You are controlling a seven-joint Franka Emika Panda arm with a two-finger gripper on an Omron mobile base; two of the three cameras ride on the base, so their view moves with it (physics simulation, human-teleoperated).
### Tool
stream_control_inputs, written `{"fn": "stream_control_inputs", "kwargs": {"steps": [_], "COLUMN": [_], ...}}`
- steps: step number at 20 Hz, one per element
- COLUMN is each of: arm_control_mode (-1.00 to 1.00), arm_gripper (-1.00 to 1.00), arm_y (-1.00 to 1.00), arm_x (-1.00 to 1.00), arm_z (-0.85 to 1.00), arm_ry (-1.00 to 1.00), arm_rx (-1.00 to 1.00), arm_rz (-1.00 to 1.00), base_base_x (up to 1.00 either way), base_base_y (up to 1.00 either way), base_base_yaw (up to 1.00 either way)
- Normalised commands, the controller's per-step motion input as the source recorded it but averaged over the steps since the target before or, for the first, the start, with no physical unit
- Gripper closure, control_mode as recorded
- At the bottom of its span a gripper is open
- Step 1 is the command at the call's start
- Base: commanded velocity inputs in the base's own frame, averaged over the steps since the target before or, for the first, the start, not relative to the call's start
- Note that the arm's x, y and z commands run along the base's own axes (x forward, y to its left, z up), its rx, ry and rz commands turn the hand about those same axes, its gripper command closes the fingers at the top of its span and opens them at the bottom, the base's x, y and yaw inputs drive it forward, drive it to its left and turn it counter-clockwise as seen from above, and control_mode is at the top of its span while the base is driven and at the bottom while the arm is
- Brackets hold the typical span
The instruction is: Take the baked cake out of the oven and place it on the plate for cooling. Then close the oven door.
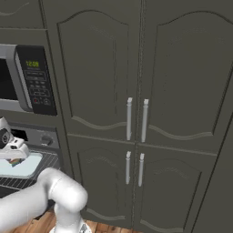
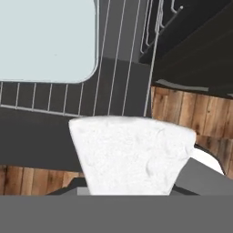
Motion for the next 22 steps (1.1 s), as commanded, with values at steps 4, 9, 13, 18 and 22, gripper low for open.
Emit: {"fn": "stream_control_inputs", "kwargs": {"steps": [4,9,13,18,22], "arm_control_mode": [-1.00,-1.00,-1.00,-1.00,-1.00], "arm_gripper": [1.00,1.00,1.00,1.00,1.00], "arm_y": [-0.51,-0.46,-0.46,-0.42,-0.38], "arm_x": [-0.22,-0.14,-0.12,-0.07,0.00], "arm_z": [0.18,0.18,0.16,0.15,0.11], "arm_ry": [0.00,0.00,-0.05,0.00,0.00], "arm_rx": [0.00,0.01,0.02,0.02,0.04], "arm_rz": [0.00,0.00,0.00,0.00,-0.01], "base_base_x": [0.00,0.00,0.00,0.00,0.00], "base_base_y": [0.00,0.00,0.00,0.00,0.00], "base_base_yaw": [0.00,0.00,0.00,0.00,0.00]}}
